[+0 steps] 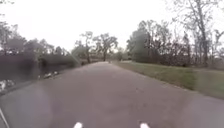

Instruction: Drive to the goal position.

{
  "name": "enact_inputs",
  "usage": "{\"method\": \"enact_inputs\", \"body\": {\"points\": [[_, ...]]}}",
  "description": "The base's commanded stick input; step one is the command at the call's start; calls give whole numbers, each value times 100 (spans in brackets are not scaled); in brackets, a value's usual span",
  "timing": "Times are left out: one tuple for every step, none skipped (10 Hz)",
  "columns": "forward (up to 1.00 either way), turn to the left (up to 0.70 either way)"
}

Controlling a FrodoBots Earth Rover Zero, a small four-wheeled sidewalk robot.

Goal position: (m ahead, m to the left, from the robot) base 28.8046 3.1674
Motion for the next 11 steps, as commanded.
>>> {"method": "enact_inputs", "body": {"points": [[0, 0], [0, 0], [0, 0], [0, 0], [0, 0], [0, 0], [9, 0], [70, 0], [70, 0], [70, 0], [70, 0]]}}
